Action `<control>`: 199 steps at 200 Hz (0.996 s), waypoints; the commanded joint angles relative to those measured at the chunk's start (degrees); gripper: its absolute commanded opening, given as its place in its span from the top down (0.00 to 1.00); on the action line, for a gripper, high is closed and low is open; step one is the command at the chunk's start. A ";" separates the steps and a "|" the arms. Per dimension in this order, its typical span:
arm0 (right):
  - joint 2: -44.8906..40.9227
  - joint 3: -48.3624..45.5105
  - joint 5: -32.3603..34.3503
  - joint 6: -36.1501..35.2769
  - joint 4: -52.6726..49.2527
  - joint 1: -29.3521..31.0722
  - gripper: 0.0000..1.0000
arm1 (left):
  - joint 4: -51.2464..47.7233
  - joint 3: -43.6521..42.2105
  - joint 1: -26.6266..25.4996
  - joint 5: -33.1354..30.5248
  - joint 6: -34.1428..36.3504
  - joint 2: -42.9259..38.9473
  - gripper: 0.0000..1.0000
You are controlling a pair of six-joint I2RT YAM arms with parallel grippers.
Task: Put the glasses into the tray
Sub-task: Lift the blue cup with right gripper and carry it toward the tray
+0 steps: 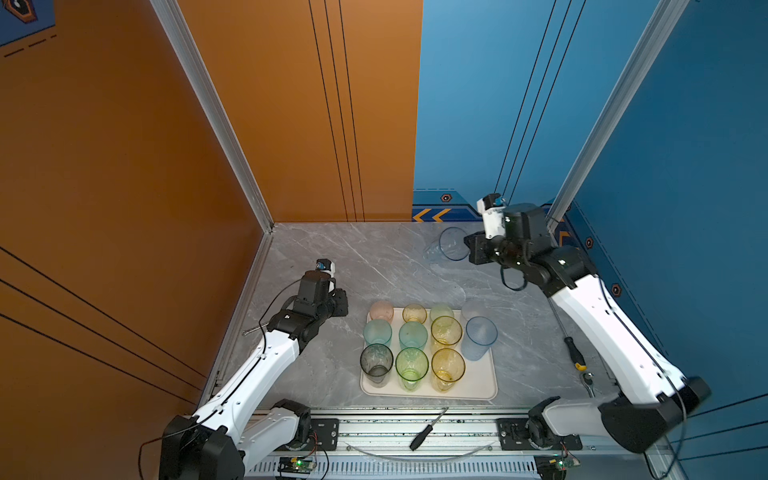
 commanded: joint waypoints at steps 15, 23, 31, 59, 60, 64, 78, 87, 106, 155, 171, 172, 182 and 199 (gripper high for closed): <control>-15.12 -3.09 -5.36 -1.42 -7.19 -4.03 1.00 | -2.45 3.89 -0.30 -1.05 1.73 0.95 0.74; -17.38 -3.07 -5.06 -2.22 -10.06 -4.01 1.00 | -2.84 4.35 -0.17 -1.40 2.00 0.87 0.74; -19.51 -3.06 -4.95 -2.89 -12.83 -3.97 1.00 | -3.13 4.80 0.00 -1.68 2.20 0.86 0.73; -24.78 -3.27 -4.42 -3.65 -22.23 -3.97 1.00 | -4.49 6.13 1.12 -1.90 2.40 0.86 0.73; -24.90 -3.32 -4.46 -3.64 -22.61 -3.97 1.00 | -4.53 6.21 1.16 -1.91 2.40 0.86 0.73; -25.37 -3.33 -4.45 -3.76 -24.16 -3.92 1.00 | -4.79 6.28 1.41 -1.89 2.48 0.84 0.73; -26.44 -3.31 -3.93 -3.68 -29.18 -3.79 1.00 | -5.64 6.74 2.30 -1.78 2.57 0.95 0.74; -27.29 -3.24 -3.28 -3.46 -32.02 -3.70 1.00 | -6.17 6.98 3.04 -1.47 2.62 1.03 0.74; -29.06 -2.93 -2.55 -3.46 -36.84 -3.62 1.00 | -6.68 7.27 5.04 -0.57 2.58 1.10 0.76; -28.40 -4.28 0.02 -0.49 -44.74 -3.62 1.00 | -5.91 7.35 8.14 2.64 1.18 1.93 0.76; -27.72 -5.70 0.95 0.63 -46.71 -3.48 1.00 | -5.67 7.47 8.14 2.96 0.91 2.56 0.76; -27.69 -5.68 0.95 0.70 -46.80 -3.51 1.00 | -5.65 7.45 8.14 2.98 0.91 2.59 0.76; -27.65 -7.13 0.77 1.51 -47.21 -3.23 1.00 | -5.49 7.34 8.14 3.12 0.73 3.03 0.76; -28.05 -9.82 0.38 2.80 -46.92 -2.45 1.00 | -5.06 7.29 8.16 3.66 0.42 3.86 0.76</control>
